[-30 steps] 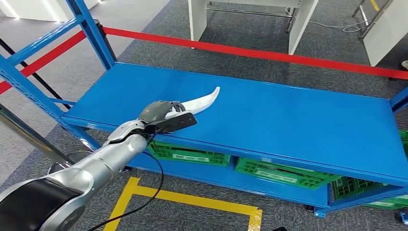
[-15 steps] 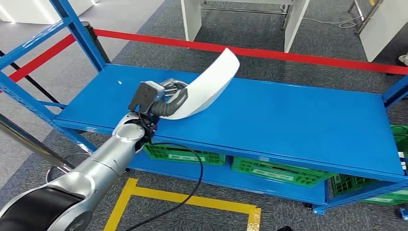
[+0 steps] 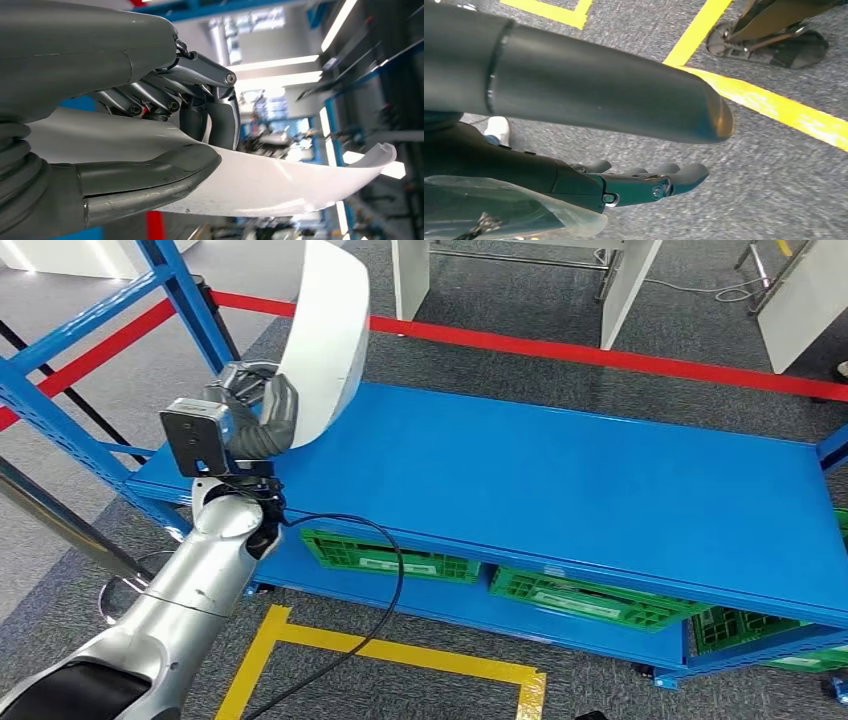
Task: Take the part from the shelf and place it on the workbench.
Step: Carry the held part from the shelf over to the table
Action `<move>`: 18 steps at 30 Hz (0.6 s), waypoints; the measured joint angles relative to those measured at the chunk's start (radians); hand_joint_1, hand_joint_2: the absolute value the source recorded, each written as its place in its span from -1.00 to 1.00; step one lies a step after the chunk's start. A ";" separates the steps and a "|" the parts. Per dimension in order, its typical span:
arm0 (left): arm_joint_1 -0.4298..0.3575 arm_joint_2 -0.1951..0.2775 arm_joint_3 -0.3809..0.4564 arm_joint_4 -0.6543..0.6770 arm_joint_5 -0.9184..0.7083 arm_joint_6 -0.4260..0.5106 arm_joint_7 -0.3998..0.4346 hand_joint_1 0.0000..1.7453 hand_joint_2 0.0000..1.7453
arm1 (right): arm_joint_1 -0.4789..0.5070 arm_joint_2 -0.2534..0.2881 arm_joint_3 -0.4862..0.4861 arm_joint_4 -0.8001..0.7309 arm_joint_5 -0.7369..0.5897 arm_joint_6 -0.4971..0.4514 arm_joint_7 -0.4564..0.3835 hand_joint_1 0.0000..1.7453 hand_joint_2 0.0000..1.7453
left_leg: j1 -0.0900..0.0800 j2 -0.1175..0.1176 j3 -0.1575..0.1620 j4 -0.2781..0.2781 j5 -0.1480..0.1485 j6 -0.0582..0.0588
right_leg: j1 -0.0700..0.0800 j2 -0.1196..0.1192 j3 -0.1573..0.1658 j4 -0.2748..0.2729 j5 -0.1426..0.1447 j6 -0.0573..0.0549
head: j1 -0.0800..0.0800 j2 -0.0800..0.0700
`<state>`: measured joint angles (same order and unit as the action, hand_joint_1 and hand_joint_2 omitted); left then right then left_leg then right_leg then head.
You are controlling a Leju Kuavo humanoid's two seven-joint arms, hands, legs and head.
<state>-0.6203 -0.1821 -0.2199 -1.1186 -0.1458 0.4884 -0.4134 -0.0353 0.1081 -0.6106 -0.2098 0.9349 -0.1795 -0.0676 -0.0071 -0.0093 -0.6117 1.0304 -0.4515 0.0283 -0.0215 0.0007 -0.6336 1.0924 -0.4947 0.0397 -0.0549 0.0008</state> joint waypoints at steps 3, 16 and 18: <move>0.021 0.010 0.001 -0.054 0.001 0.062 -0.019 1.00 1.00 | 0.000 0.002 -0.002 0.000 0.003 -0.002 0.002 -1.00 -1.00 | -0.004 0.000 -0.006 0.008 0.001 -0.011 | 0.003 0.003 0.030 -0.052 0.006 -0.010 | -0.001 0.000; 0.079 0.036 0.017 -0.161 0.007 0.177 -0.069 1.00 1.00 | -0.002 0.008 -0.019 0.000 0.018 -0.010 0.005 -1.00 -1.00 | 0.001 0.001 0.031 0.035 -0.034 -0.022 | 0.004 0.002 0.025 -0.056 0.027 -0.032 | -0.006 0.000; 0.079 0.036 0.017 -0.169 0.007 0.180 -0.073 1.00 1.00 | -0.003 0.008 -0.020 0.000 0.018 -0.010 0.004 -1.00 -1.00 | -0.004 0.001 0.042 0.005 -0.032 -0.017 | 0.005 0.001 0.019 -0.056 0.034 -0.021 | -0.005 0.000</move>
<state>-0.5411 -0.1460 -0.2026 -1.2873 -0.1392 0.6681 -0.4861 -0.0381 0.1160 -0.6301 -0.2098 0.9533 -0.1890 -0.0634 -0.0107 -0.0078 -0.5697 1.0351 -0.4839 0.0113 -0.0167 0.0021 -0.6150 1.0362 -0.4606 0.0190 -0.0599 0.0008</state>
